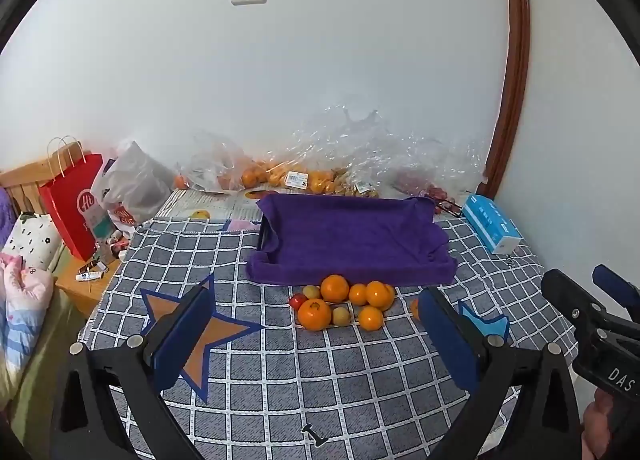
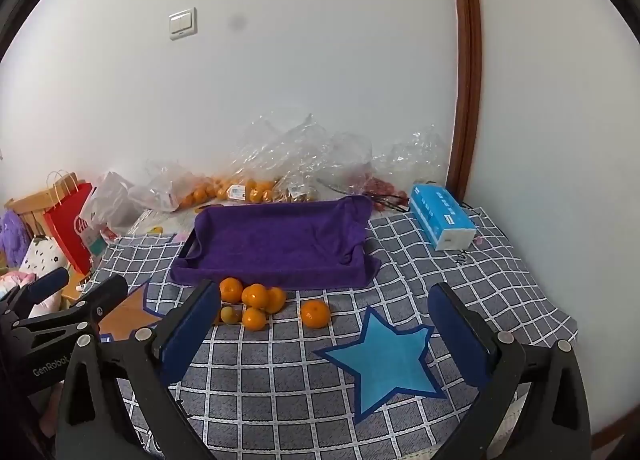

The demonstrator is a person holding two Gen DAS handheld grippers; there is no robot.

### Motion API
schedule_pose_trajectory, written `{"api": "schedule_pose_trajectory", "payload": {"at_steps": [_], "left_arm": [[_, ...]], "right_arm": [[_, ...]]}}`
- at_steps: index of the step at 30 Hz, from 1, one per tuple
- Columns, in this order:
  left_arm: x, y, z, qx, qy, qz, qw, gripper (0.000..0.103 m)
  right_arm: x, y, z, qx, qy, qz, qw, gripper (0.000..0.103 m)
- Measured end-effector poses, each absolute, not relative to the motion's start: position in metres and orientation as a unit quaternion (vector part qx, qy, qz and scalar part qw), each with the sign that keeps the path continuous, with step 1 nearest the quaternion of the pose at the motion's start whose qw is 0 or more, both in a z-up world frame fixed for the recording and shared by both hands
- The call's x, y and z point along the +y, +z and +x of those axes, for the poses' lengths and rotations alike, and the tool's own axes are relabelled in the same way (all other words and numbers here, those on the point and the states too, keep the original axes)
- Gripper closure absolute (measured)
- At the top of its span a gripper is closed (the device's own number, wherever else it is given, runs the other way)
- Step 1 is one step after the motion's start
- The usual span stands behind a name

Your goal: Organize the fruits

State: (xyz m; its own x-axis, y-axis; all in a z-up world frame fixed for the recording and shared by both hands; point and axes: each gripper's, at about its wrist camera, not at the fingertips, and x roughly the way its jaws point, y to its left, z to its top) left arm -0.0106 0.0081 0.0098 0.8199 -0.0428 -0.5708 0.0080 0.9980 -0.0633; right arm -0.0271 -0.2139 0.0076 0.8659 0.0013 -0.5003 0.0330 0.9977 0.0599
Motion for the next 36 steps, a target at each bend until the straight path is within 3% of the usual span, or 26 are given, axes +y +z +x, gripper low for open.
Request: {"api": "schedule_pose_trajectory", "payload": {"at_steps": [36], "left_arm": [[0.0168, 0.0062, -0.0174, 0.296, -0.018, -0.036, 0.954, 0.0]], "right_arm": [[-0.2046, 0.0051, -0.0265, 0.26, -0.009, 0.026, 0.965, 0.001]]}}
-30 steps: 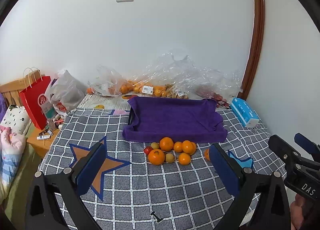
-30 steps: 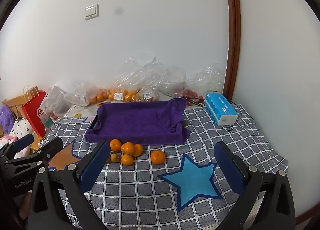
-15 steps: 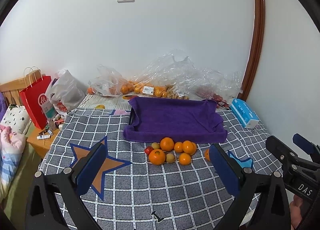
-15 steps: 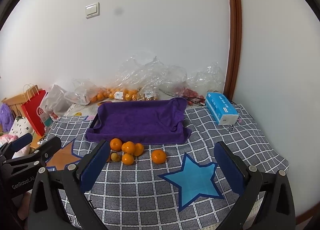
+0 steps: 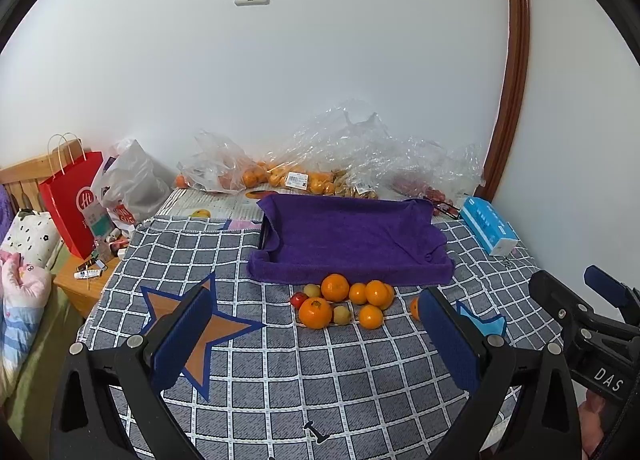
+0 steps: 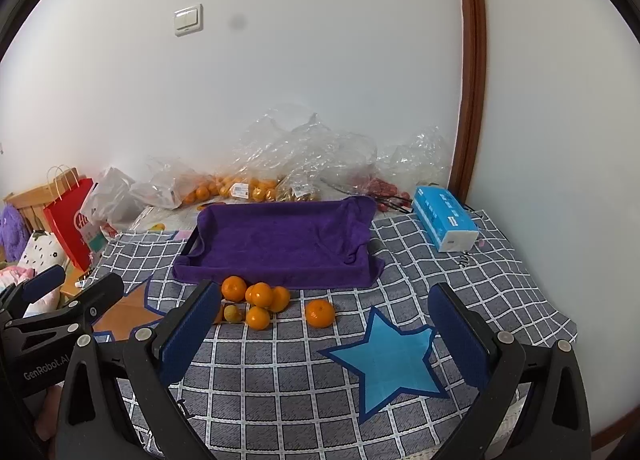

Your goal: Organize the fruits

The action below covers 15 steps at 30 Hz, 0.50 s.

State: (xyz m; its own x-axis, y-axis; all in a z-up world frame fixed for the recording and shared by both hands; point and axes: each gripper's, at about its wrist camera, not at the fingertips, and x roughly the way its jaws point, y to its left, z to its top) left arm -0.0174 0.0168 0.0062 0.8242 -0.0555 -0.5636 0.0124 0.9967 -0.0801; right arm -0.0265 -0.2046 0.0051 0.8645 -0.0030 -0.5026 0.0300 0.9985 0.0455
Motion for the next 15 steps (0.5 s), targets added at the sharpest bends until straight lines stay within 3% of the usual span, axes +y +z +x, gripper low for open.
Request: {"api": "schedule_pose_trajectory", "payload": {"at_steps": [15], "left_arm": [[0.0174, 0.0068, -0.0179, 0.295, -0.02, -0.037, 0.955, 0.0]], "right_arm": [[-0.2015, 0.0058, -0.0278, 0.258, -0.008, 0.022, 0.966, 0.001]]}}
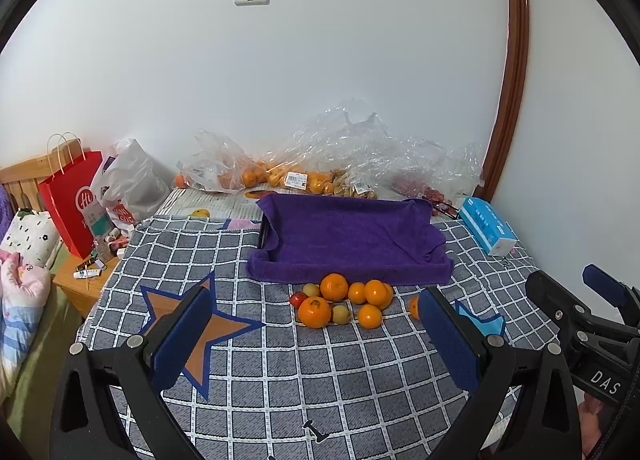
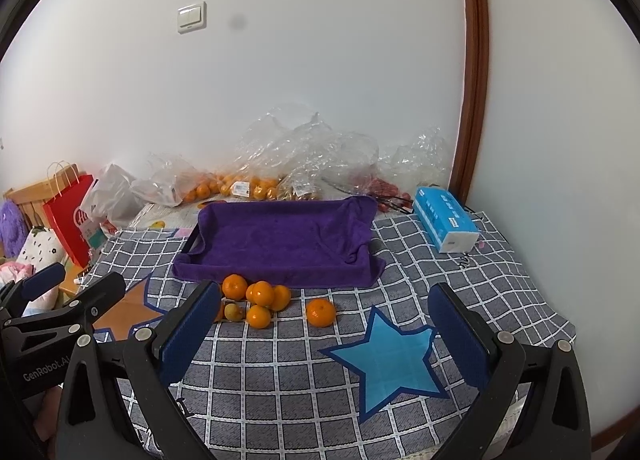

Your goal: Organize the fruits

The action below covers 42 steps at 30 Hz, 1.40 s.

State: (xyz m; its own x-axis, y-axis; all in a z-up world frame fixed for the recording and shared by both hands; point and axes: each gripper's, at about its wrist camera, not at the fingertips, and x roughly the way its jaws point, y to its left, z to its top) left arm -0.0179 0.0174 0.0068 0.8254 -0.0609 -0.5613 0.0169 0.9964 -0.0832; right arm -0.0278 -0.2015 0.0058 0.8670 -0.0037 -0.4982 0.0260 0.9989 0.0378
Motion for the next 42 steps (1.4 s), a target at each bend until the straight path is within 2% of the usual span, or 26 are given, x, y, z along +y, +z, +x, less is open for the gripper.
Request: {"api": "schedule_pose_trajectory", "payload": {"at_steps": [24, 33, 42], "left_arm": [[0.03, -0.001, -0.007, 0.304, -0.013, -0.044, 0.952, 0.0], [0.044, -0.021, 0.019, 0.328, -0.005, -0.057, 0.943, 0.0], [0.064, -0.052, 0.049, 0.359, 0.006, -0.063, 0.931, 0.0]], "right_arm": [[-0.194, -0.004, -0.011, 0.266, 0.001, 0.023, 0.964, 0.002], [-0.187, -0.019, 0.011, 0.282, 0.017, 0.011, 0.959, 0.003], [-0.197, -0.042, 0.036, 0.295, 0.032, 0.029, 0.954, 0.009]]}}
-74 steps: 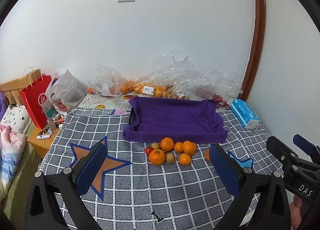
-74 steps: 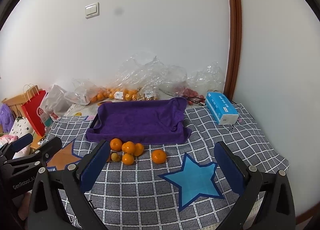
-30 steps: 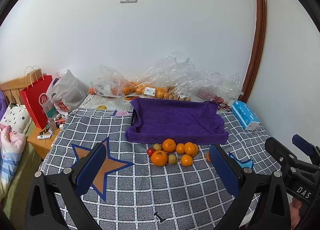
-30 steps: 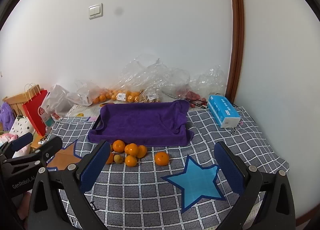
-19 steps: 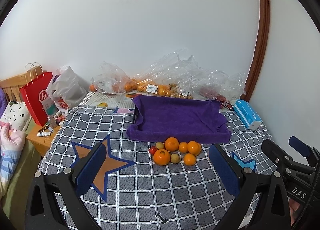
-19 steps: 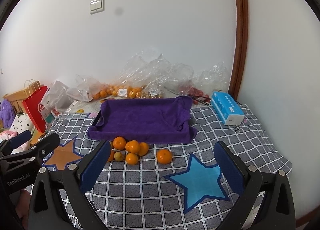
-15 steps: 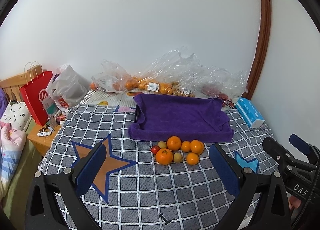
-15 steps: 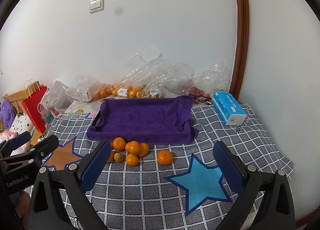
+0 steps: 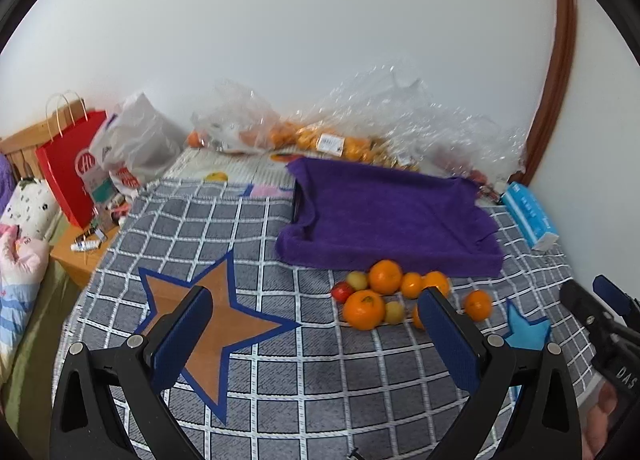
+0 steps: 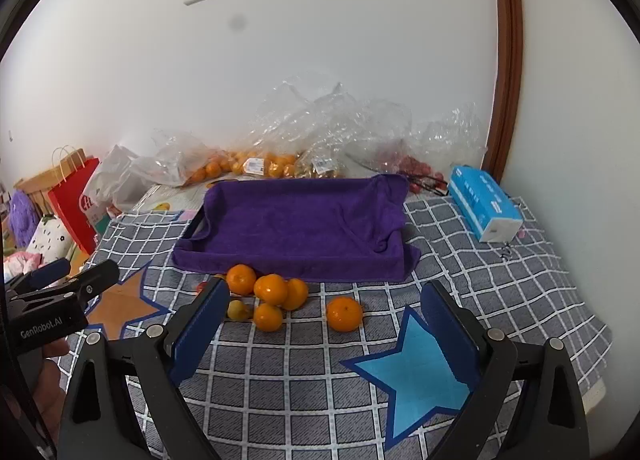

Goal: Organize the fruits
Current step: 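Close the right gripper on a lone orange while the left grips a large leafy orange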

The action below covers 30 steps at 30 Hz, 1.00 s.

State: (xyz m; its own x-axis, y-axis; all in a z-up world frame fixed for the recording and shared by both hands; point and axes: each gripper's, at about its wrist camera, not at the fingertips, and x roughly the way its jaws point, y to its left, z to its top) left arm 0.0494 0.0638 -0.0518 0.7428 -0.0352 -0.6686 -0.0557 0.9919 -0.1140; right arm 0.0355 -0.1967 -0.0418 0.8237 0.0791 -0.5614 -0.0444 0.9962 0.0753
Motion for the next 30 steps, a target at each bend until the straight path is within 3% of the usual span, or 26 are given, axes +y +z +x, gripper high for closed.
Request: {"api": "schedule_pose_trajectory", "payload": {"at_steps": [6, 8, 23, 30], "left_arm": [[0.072, -0.088, 0.072, 0.386, 0.019, -0.086, 0.918, 0.002], [0.072, -0.101, 0.079, 0.394, 0.026, -0.084, 0.915, 0.01], [0.041, -0.14, 0.106, 0.438, -0.051, -0.095, 0.892, 0.012], [0.026, -0.154, 0.117, 0.454, -0.066, -0.101, 0.883, 0.033]], "right_arm": [[-0.218, -0.079, 0.063, 0.337, 0.038, 0.054, 0.939, 0.02], [-0.221, -0.094, 0.072, 0.351, 0.043, 0.055, 0.934, 0.028], [-0.217, -0.173, 0.133, 0.419, 0.1, 0.052, 0.901, 0.056], [-0.21, -0.179, 0.136, 0.402, 0.106, 0.022, 0.909, 0.06]]}}
